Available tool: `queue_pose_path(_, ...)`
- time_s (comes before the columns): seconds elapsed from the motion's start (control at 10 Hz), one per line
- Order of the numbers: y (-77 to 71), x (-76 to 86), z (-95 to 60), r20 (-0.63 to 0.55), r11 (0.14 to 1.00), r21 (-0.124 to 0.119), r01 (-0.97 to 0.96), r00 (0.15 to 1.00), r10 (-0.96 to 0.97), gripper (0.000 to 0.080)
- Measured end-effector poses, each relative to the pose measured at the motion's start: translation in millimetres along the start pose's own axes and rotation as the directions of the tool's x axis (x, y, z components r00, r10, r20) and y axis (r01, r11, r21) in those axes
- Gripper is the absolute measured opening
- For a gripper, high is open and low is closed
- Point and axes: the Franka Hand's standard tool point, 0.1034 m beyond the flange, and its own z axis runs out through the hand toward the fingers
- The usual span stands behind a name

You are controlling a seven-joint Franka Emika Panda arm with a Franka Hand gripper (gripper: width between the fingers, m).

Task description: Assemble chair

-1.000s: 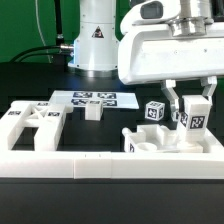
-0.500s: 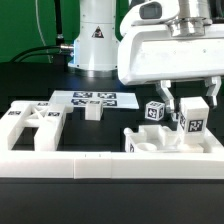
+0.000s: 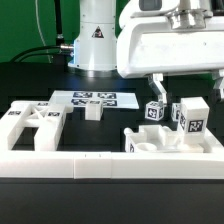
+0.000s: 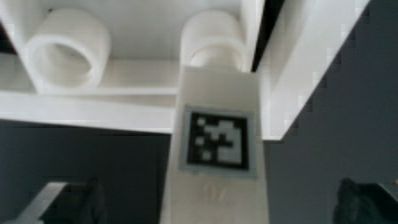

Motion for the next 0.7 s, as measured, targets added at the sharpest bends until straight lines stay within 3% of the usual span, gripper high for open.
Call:
queue_pose_path(0.3, 16.1, 16.9, -10.8, 0.030, 1.000, -0.004, 0.026, 0.999, -0.026, 0.0648)
queue_pose_path(0.7, 14.2, 7.3, -6.3, 0.105, 1.000, 0.011, 0.024, 0.994, -0.025, 0.0648)
